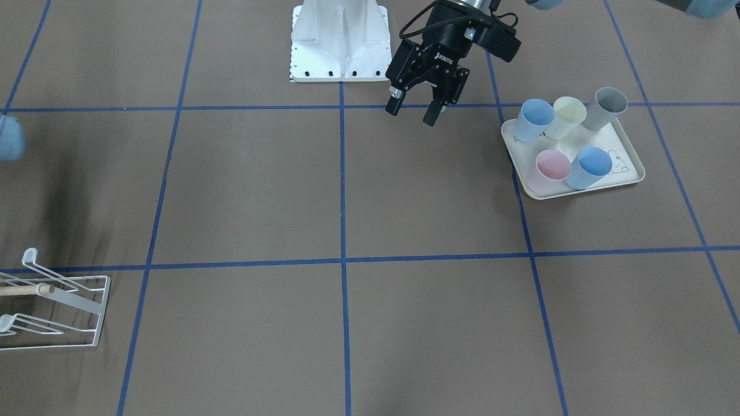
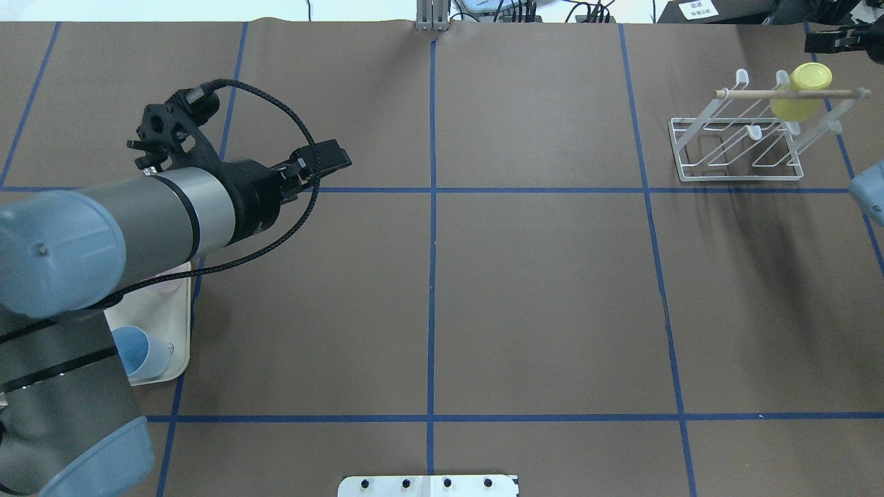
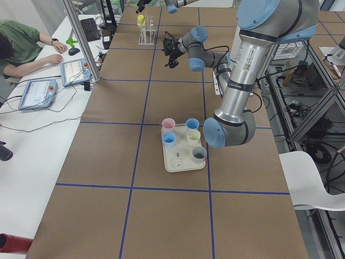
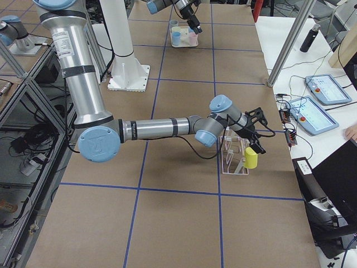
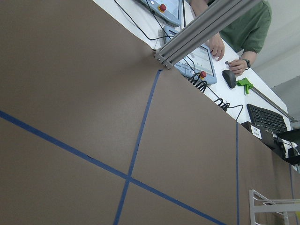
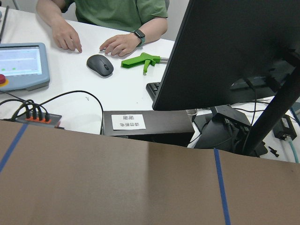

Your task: Transfer IKEA cup to right arm and place on rack

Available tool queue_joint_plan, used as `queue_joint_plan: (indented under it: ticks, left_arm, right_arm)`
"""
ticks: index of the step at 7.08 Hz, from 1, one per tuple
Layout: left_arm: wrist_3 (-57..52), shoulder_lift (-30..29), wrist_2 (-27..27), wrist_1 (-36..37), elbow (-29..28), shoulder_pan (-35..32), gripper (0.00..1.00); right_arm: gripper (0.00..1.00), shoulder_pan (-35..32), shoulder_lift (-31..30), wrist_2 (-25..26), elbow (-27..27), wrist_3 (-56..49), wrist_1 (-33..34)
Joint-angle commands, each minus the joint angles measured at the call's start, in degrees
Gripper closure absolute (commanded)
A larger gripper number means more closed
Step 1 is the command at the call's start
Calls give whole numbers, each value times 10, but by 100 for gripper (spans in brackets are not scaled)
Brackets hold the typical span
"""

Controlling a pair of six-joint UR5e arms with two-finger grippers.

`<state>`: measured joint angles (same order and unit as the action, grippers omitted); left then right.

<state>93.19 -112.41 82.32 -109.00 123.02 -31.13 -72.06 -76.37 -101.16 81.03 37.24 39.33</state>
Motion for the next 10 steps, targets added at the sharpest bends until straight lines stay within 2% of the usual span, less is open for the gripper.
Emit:
queue_joint_plan:
  ticks: [1, 2, 3, 4, 5, 6, 7, 8, 10]
  left_arm:
    - [-110, 4, 143, 120, 21, -114, 0]
    - [-205, 27, 218, 169, 29, -177, 0]
    - [-299, 71, 288, 184, 32, -230, 0]
    - [-386, 136, 345, 184, 37, -265, 0]
    - [-466, 201, 388, 182, 41, -295, 0]
    - [-512, 252, 399, 179, 53, -301, 0]
    - [-503, 255, 397, 177, 43, -296, 0]
    - [-505, 253, 398, 159, 10, -296, 0]
    - [-492, 259, 400, 32, -77, -296, 0]
  right_arm:
    - [0, -30, 2, -129, 48, 86, 7]
    - [0, -28, 8, -161, 82, 159, 26]
    - [0, -24, 22, -202, 135, 211, 86]
    - [0, -6, 30, -213, 195, 255, 145]
    - [0, 26, 35, -207, 233, 305, 165]
    - [0, 48, 48, -200, 245, 360, 165]
    - [0, 76, 50, -175, 259, 388, 166]
    - [0, 106, 50, -147, 267, 407, 166]
    - [0, 164, 56, -85, 279, 440, 165]
